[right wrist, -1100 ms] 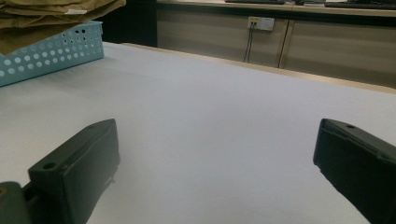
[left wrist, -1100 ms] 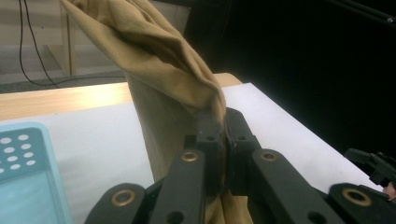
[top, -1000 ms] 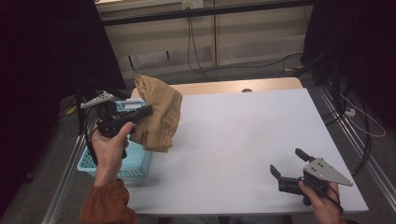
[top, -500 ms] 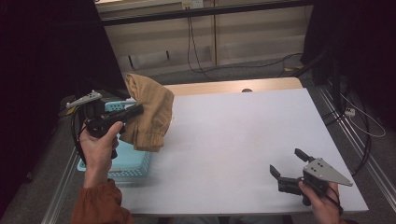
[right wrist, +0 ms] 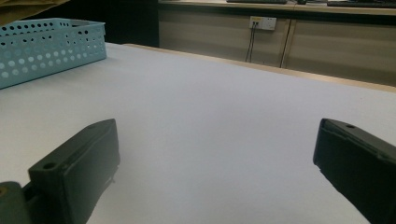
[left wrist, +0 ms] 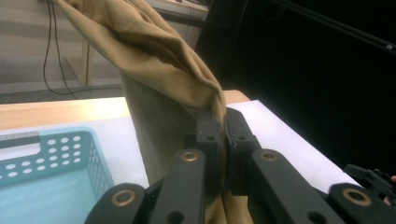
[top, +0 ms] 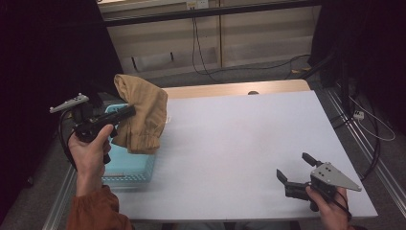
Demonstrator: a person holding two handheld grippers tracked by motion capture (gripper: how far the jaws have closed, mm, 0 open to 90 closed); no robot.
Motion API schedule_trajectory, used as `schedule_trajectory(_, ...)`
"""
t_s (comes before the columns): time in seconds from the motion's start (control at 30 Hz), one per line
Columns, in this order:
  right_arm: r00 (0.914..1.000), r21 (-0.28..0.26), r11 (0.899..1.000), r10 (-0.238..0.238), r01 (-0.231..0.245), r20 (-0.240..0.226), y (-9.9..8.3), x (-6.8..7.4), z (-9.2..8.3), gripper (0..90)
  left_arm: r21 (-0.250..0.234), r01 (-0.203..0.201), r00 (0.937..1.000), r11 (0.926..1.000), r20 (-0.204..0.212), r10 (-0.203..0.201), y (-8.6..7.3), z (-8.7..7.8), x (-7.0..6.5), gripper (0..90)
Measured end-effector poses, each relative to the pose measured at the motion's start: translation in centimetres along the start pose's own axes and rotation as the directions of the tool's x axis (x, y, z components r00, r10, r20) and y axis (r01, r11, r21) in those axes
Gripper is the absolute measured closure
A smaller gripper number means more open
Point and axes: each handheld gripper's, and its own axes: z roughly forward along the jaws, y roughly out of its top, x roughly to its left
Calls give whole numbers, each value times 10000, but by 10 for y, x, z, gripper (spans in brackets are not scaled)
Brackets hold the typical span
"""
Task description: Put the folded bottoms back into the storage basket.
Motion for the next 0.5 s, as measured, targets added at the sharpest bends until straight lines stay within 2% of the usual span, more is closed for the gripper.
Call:
schedule_trajectory(0.23,10000,-33,10000,7,-7,8,0,0,-2,4,-78,15,9999,10000,-159,-16,3,-10,5,870)
schedule_trajectory(0.5,10000,6,10000,-47,47,-1,0,0,-1,4,-303,362,9990,9989,-240,-369,5,-19,17,870)
